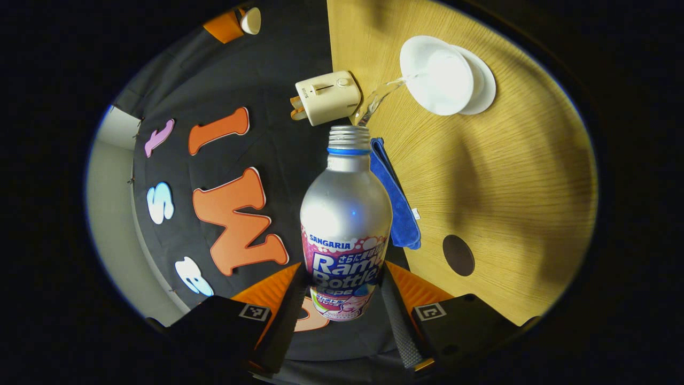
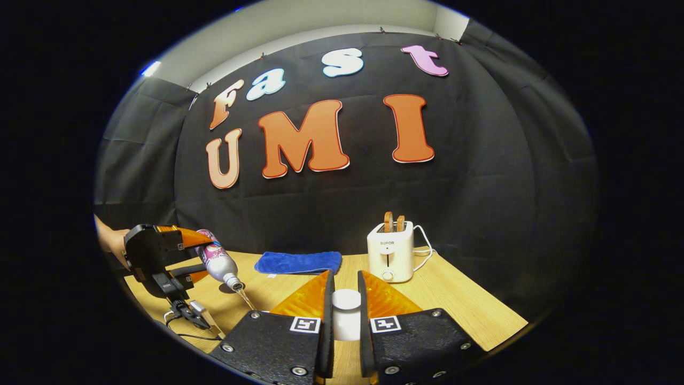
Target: Open the teacup lid with one hand, grasp the water bottle and pour water into the teacup with the other hand; after pouring, place the water bottle on the coaster and then close the teacup lid.
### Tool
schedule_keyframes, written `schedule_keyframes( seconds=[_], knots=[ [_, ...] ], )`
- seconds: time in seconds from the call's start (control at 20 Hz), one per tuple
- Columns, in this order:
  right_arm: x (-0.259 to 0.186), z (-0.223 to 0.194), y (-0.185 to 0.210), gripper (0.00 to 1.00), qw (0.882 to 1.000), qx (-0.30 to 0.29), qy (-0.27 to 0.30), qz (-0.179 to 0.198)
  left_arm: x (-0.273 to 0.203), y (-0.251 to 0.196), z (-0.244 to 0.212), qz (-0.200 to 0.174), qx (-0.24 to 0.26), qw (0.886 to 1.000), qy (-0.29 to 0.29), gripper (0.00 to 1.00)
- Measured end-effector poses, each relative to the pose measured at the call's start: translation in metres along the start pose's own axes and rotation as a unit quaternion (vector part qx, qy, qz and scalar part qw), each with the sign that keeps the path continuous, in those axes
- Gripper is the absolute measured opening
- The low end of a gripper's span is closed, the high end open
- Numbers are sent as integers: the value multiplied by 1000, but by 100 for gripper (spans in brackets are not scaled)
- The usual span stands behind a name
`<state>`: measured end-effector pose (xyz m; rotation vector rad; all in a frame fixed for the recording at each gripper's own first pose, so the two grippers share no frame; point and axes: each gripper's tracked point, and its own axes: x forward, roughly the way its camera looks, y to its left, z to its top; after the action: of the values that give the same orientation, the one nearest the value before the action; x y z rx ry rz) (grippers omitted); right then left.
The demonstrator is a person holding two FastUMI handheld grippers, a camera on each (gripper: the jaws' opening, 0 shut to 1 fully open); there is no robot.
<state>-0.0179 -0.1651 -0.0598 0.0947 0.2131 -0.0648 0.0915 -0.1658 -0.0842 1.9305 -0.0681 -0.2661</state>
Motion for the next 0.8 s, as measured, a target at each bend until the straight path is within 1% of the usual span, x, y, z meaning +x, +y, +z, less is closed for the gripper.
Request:
schedule_keyframes(
  seconds=[0.2,0.4,0.8],
  knots=[
    [-2,3,1,20,1000,1,-4,3,3,9,-5,15,5,1000,5,83],
    [-2,4,-1,20,1000,-1,-4,2,1,17,-12,22,17,1000,8,83],
    [-4,8,-1,20,1000,5,-8,5,1,25,-3,37,34,999,-3,83]
  ],
)
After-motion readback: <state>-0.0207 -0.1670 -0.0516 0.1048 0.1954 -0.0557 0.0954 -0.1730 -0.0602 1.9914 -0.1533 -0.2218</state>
